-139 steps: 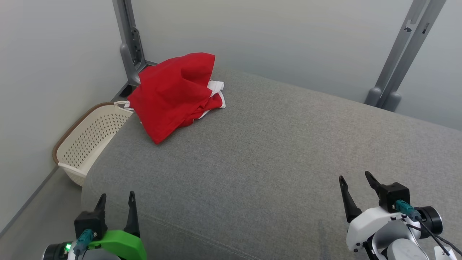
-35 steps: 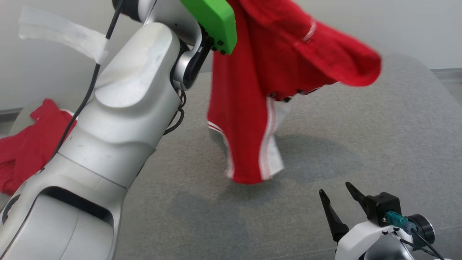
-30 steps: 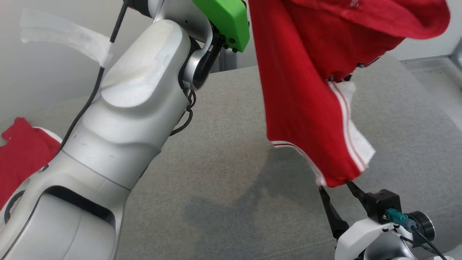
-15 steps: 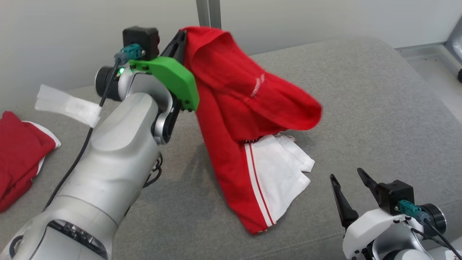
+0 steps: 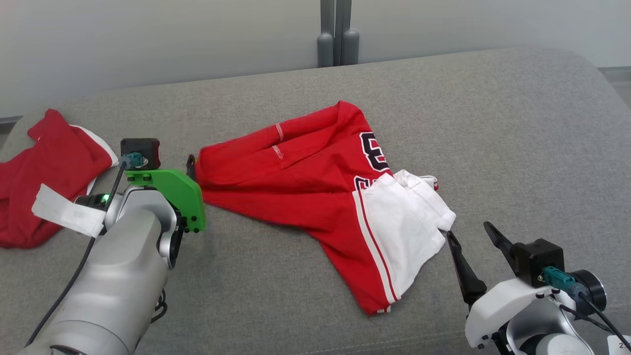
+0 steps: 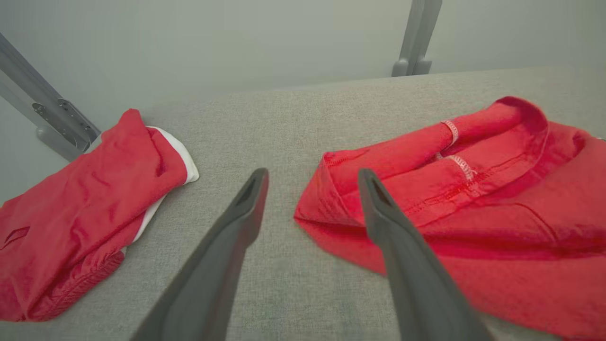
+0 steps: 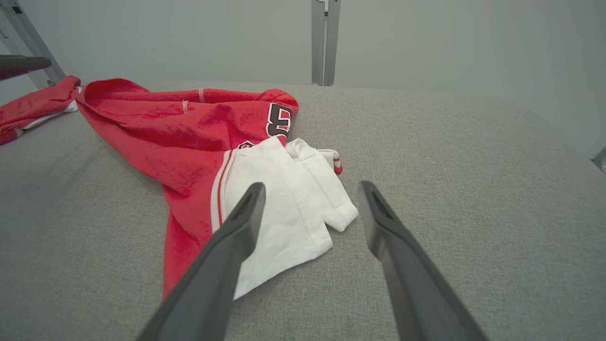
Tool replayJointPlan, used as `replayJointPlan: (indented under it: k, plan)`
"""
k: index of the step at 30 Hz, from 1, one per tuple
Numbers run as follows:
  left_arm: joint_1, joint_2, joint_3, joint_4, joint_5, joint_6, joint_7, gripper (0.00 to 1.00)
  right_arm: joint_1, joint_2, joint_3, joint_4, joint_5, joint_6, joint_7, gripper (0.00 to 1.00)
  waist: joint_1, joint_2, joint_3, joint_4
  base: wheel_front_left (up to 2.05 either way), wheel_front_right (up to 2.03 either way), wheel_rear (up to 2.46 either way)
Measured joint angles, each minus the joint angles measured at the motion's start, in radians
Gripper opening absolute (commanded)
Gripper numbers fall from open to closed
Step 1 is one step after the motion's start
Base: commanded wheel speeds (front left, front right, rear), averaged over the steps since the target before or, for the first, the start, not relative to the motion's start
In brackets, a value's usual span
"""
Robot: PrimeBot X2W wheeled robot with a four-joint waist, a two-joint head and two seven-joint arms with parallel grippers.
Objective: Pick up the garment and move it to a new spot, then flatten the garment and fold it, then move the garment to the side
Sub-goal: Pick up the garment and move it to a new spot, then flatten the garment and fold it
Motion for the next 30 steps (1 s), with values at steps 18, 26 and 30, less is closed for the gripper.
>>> replayJointPlan:
  k: [18,26,30]
  plan:
    - [-0.066,-0.061,-0.114,-0.004,0.053,-0.135,0.17,1.0,-0.004,0.0,0.008,0.017,0.028,0.0,-0.01,1.0,0.0001,0.0,-0.019,-0.033,0.0,0.0,0.0]
    - [-0.119,-0.089,-0.179,-0.007,0.1,-0.157,0.215,1.0,-0.031,-0.001,0.015,0.025,0.044,0.0,-0.032,1.0,0.0001,0.0,0.025,-0.142,0.0,0.0,0.0]
    - [-0.159,-0.09,-0.193,0.007,0.122,-0.151,0.215,1.0,-0.041,-0.001,0.025,0.034,0.057,0.0,-0.048,1.0,0.0001,0.0,0.059,-0.193,0.0,0.0,0.0]
